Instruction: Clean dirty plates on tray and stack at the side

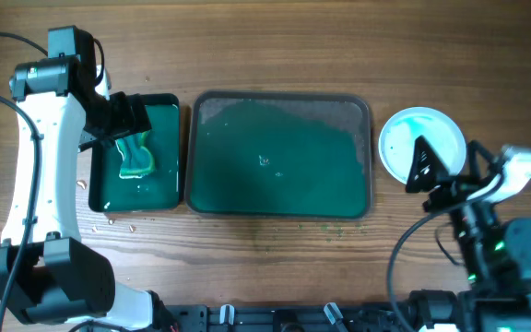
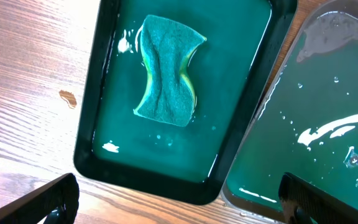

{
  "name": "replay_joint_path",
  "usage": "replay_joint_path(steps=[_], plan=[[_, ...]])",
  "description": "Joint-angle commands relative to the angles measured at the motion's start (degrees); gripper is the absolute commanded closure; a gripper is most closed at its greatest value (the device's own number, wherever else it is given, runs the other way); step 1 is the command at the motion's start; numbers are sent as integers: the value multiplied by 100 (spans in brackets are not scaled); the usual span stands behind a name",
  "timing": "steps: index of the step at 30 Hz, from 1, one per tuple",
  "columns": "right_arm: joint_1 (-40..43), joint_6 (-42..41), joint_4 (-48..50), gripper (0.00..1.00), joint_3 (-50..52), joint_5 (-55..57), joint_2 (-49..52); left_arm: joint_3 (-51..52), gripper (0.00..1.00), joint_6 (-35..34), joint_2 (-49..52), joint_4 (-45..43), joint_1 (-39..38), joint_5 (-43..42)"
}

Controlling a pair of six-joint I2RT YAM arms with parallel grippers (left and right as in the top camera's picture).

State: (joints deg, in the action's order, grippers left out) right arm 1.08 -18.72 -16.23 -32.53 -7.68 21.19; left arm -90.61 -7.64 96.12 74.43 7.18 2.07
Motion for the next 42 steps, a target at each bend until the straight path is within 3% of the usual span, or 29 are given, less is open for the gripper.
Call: replay_joint_path(steps=[1,7,29,32,34,37,42], plan=[[-133,225,789,0,1556,-83,-1025,-42,0,-50,26,-4,2,-31],[-317,201,1655,0,3187,-87,-2041,-42,0,-50,26,-4,2,-33],[-315,177,1690,0,3224,-85,-2055,-37,0,-50,-94,-4,-15,-31],[-315,179,1690,0,3224,-85,-2055,-37,0,-7,-463,-33,-197,356],[-317,179,1692,0,3224,-85,-2055,98,0,-7,-892,-540,-437,354],[-315,181,1692,0,3224,-85,-2055,855,0,-4,-1729,-2151,-826,350],[-315,179,1690,0,3224,-85,-2055,3279,0,459,-3679,-4911,-1019,-352]])
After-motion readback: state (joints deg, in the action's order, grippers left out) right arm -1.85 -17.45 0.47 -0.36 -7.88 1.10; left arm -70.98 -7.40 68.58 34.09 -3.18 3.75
